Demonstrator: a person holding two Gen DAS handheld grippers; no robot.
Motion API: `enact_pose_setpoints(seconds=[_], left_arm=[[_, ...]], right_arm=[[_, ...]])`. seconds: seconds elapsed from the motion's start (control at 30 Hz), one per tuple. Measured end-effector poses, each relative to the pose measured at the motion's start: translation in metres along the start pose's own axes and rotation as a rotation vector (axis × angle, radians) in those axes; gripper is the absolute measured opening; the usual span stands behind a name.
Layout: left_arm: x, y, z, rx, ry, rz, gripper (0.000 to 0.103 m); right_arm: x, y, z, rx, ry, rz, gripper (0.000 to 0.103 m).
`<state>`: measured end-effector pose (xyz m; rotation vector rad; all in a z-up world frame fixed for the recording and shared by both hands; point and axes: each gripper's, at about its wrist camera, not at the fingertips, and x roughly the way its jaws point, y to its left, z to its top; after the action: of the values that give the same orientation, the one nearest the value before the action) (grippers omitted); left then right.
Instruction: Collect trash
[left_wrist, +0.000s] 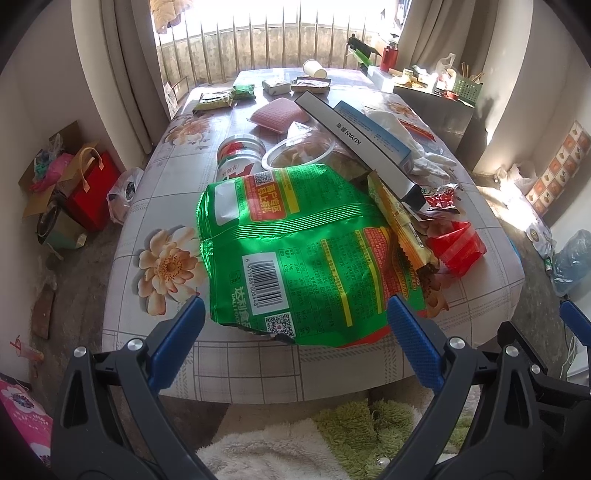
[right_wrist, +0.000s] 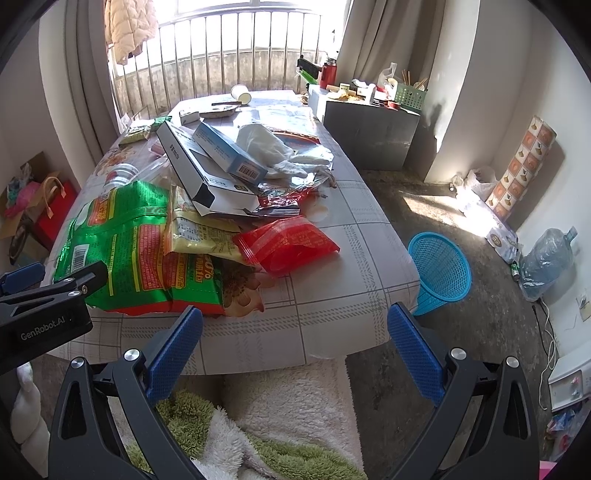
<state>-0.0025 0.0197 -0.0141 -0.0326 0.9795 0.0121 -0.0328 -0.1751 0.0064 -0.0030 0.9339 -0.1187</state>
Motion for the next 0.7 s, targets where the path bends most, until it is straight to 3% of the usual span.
enact_pose_setpoints(seconds=[0.2, 0.43, 0.53, 0.7], left_arm=[[0.006, 0.027, -0.006, -0.037, -0.018, 0.001, 0.095], [-0.004, 0.077, -0.003, -0.083, -0.138, -0.038, 0.095], [-0.003, 0.096, -0.005, -0.107, -0.177, -0.119, 0.095], [0.006, 0.114, -0.001, -0.183, -0.196, -0.343, 0.095]], right_arm=[[0.015, 0.006, -0.005, 0.006, 0.026, 0.007, 0.097], [0.022, 0.014, 0.01, -0.007, -0.013, 0.031, 0.097], [0.023, 0.019, 0.019, -0.021, -0.042, 0.046, 0.097], [0.026, 0.028, 0.032, -0.017, -0.068, 0.07, 0.097]])
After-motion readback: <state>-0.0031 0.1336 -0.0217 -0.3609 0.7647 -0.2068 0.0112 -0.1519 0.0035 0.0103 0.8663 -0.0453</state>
